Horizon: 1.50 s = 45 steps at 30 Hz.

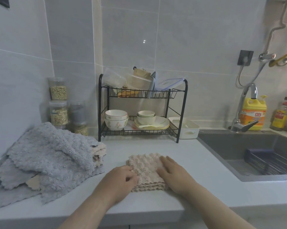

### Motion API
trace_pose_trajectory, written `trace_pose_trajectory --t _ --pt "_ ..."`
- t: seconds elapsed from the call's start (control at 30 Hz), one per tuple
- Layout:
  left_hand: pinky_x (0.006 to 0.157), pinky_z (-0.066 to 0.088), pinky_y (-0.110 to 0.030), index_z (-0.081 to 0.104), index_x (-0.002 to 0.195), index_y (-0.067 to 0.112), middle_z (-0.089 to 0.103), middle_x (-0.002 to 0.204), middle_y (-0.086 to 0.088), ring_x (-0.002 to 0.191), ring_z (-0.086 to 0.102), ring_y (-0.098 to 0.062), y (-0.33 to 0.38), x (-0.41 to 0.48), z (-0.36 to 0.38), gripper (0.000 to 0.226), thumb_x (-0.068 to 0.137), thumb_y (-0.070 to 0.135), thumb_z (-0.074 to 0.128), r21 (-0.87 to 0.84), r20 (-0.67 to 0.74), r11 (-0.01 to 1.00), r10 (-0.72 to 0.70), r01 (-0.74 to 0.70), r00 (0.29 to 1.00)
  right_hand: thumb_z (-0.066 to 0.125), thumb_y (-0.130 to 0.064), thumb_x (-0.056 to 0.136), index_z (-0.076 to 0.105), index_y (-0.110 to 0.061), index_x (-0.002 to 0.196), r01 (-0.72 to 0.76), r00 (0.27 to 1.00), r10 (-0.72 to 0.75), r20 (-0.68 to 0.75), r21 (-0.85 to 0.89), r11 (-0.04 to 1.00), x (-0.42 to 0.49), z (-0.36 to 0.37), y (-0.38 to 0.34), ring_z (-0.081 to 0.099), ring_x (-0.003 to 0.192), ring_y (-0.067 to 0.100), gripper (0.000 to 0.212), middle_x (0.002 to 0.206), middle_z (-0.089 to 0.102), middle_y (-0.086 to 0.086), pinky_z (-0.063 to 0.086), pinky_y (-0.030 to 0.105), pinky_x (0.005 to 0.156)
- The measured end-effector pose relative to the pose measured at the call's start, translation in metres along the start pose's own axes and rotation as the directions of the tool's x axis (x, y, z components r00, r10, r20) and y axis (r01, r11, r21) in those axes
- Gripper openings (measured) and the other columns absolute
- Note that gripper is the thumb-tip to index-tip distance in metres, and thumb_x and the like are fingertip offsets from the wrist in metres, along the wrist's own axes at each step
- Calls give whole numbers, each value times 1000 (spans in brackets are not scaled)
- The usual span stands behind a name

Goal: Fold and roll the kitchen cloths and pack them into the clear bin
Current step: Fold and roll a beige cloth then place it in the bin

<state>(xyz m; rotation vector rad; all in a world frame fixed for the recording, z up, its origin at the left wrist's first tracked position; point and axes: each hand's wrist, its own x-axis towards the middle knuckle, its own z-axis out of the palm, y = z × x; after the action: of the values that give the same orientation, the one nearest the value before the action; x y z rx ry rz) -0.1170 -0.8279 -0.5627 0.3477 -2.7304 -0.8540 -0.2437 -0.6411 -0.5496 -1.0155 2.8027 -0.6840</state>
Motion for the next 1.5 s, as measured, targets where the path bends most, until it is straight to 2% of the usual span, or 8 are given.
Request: trace_pose_trajectory --t 0.1,0.27,0.4,0.67,0.77,0.93,1.33,1.5 --pt "104 37 -28 65 118 35 47 131 20 112 44 4 1 -1 1 38 89 54 52 16 -9 1000 12 -12 1000 30 -74 78 39 -26 69 -63 992 56 -113 -59 996 -2 4 -4 48 90 19 49 88 49 -7 36 31 81" --pt "109 32 -29 42 140 36 38 137 21 124 39 -2 8 6 -9 53 90 49 55 -167 -134 986 -26 3 991 62 -30 81 53 -26 88 33 987 4 -160 227 973 -7 2 -11 57 83 14 12 82 61 -9 42 25 71" --pt "111 26 -29 27 148 32 31 136 23 130 28 0 23 34 -24 92 71 40 77 -378 -63 925 -69 40 996 55 7 77 73 -27 94 139 988 -70 -137 596 791 -14 -3 -4 64 73 4 42 79 72 -10 46 17 63" --pt "84 52 -48 64 99 -6 70 96 -23 87 67 -35 36 55 -8 18 81 -5 64 -785 164 579 -148 220 975 78 -18 70 68 -13 102 42 982 169 -85 969 245 -4 -9 16 68 84 38 35 95 71 19 55 51 80" --pt "73 58 -39 61 103 -3 70 100 -25 88 69 -35 31 47 5 21 86 -11 54 -914 157 344 -184 213 970 79 -18 72 67 2 94 -4 992 123 -33 958 287 -4 -8 13 67 83 40 32 90 70 24 54 51 81" --pt "66 58 -35 62 97 -2 72 91 -22 79 71 -31 28 45 8 16 84 -11 57 -921 103 346 -226 179 969 64 1 76 67 3 86 8 993 103 -57 903 429 -4 -6 10 67 79 33 11 84 70 21 54 50 76" --pt "70 58 -35 65 109 11 72 102 -20 85 71 -30 35 41 1 37 89 -12 45 -913 164 357 -115 195 980 56 9 75 68 -12 108 65 986 145 -82 991 118 -3 -12 23 61 103 49 41 110 66 27 46 58 93" --pt "72 53 -40 68 78 4 72 77 -14 67 69 -24 32 46 2 42 81 -23 36 -938 157 286 -158 197 975 52 13 68 70 -9 107 80 992 87 -89 991 106 -3 -14 21 64 75 31 48 97 67 26 49 32 62"
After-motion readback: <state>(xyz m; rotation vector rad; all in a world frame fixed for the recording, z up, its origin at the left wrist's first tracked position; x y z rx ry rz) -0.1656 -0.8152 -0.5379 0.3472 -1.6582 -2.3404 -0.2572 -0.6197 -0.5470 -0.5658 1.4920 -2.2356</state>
